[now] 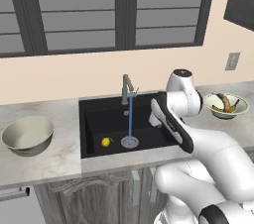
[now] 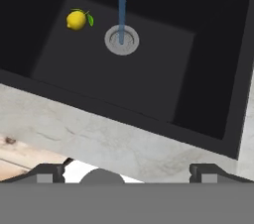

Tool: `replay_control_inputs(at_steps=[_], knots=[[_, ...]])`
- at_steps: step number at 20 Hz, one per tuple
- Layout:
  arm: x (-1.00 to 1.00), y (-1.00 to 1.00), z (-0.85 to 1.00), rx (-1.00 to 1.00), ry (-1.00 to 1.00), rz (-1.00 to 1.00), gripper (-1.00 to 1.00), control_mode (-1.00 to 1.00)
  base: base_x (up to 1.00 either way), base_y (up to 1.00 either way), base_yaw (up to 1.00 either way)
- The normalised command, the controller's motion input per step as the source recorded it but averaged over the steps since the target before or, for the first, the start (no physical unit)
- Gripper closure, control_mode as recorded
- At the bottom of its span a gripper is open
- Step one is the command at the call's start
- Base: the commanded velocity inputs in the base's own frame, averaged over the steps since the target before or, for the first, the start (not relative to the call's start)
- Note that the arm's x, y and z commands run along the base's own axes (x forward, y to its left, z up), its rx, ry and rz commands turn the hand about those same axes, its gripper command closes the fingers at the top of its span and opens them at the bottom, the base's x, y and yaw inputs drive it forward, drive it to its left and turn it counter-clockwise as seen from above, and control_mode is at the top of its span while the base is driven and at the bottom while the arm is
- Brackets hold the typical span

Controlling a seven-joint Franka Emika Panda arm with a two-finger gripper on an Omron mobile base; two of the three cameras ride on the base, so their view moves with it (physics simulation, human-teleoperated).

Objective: Pick the bananas from the sink and place them in one bowl. Place the lemon in the other bowl. Then turn off the sink faucet.

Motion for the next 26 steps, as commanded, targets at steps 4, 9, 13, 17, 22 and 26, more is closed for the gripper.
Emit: replay_control_inputs(at_steps=[4, 9, 13, 17, 22, 26], knots=[[0.00, 0.65, 0.00, 0.00, 0.00, 0.00, -1.00, -1.00, 0.00, 0.00, 0.00], [0.00, 0.66, 0.00, 0.00, 0.00, 0.00, -1.00, -1.00, 0.00, 0.00, 0.00], [0.00, 0.67, 0.00, 0.00, 0.00, 0.00, -1.00, -1.00, 0.00, 0.00, 0.00], [0.00, 0.68, -0.02, 0.00, 0.00, 0.00, -1.00, -1.00, 0.00, 0.00, 0.00], [0.00, 0.62, -0.12, 0.00, 0.00, 0.00, -1.00, -1.00, 0.00, 0.00, 0.00], [0.00, 0.39, -0.22, 0.00, 0.00, 0.00, -1.00, -1.00, 0.00, 0.00, 0.00]])
